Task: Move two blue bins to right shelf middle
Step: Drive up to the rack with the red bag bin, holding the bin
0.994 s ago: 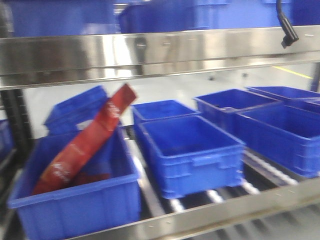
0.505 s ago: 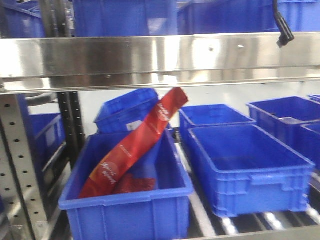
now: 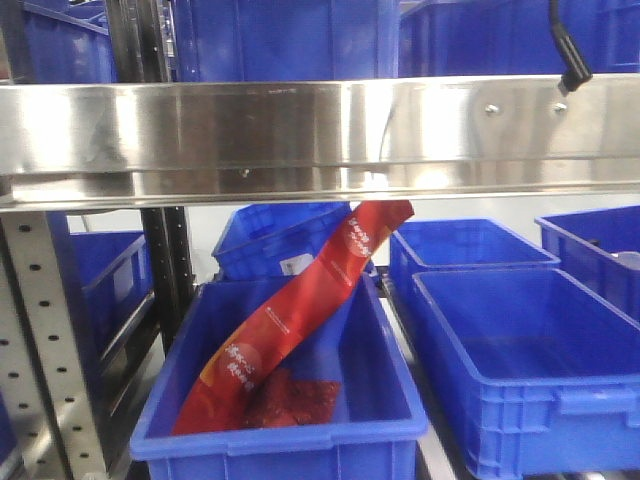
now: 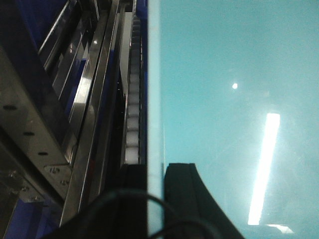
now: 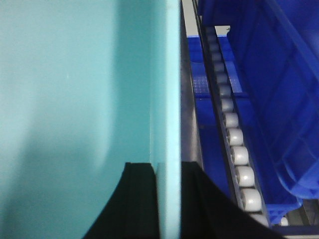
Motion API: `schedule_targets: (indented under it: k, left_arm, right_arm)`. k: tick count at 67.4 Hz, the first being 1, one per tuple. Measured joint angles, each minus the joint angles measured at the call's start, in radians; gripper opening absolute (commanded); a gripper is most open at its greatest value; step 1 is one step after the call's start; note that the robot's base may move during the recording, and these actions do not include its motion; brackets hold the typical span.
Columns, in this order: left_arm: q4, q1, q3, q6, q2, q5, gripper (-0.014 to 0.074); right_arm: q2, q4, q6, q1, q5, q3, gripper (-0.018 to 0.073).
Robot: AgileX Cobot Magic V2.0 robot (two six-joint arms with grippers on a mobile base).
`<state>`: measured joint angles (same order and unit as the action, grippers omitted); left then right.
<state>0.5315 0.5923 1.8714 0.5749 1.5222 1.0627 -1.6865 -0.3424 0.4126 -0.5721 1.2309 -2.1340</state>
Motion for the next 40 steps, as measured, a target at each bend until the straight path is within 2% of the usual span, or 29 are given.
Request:
schedule_targets:
  k: [40]
  left_arm:
    - [0.0,0.0,0.0,0.0,0.0,0.0,-0.0111]
  right_arm:
    - [0.0,0.0,0.0,0.0,0.0,0.0,-0.0167]
